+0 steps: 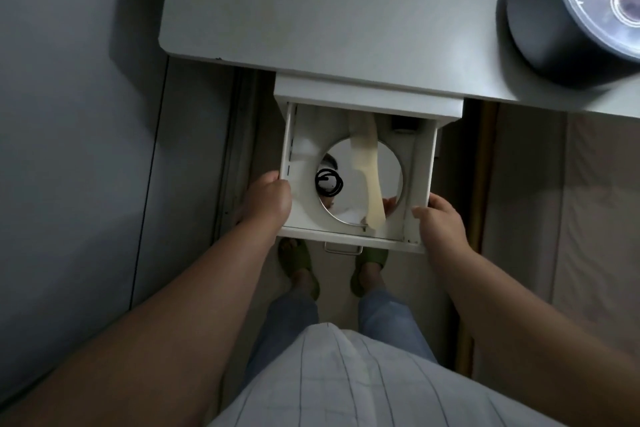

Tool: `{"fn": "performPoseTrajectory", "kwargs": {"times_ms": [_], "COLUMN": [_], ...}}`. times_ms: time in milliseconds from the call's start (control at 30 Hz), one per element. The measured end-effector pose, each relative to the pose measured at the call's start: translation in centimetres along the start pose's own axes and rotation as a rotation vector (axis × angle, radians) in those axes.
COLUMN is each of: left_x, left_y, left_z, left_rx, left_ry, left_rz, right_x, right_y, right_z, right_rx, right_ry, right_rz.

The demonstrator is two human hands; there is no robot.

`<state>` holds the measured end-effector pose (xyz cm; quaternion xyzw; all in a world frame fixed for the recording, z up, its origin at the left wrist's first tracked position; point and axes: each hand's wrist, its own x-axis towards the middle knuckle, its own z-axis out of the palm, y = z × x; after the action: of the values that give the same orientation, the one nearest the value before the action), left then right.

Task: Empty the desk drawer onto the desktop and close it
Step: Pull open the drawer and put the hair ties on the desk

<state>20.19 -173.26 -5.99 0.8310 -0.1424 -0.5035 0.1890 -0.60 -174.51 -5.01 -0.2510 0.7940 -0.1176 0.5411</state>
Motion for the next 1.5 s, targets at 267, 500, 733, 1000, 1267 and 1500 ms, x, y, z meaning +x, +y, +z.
{"fn": "performPoseTrajectory", "kwargs": {"times_ms": [267, 500, 733, 1000, 1267, 1500], "left_x": [-0.6, 0.2, 2.0, 3.7, 4.6, 4.6], "left_y": [-1.2, -1.3, -0.9, -1.2, -1.7, -2.1], "left_z": [-1.2, -1.8, -2.3, -2.5, -2.7, -2.9], "left_rx": [0.032, 0.031, 0.118, 0.126, 0.14, 0.13], "left_ry": [-0.1, -0.134, -0.141, -0.139, -0.188, -0.184], "left_rz": [-0.008, 0.024, 0.056, 0.08, 0.136, 0.141], "right_x": [-0.9, -0.6, -1.2, 0.7, 5.7, 5.1], "right_y": [1.0, 1.2, 0.5, -0.4, -1.2, -2.0], "right_z": [0.4, 0.8, 1.1, 6.6, 11.6, 12.0], "right_rx": [0.036, 0.013, -0.175, -0.313, -0.807, -0.966], "right_ry": [0.025, 0.057, 0.124, 0.022, -0.023, -0.05], "right_rz": [-0.003, -0.02, -0.151, -0.428, -0.435, -0.47]}}
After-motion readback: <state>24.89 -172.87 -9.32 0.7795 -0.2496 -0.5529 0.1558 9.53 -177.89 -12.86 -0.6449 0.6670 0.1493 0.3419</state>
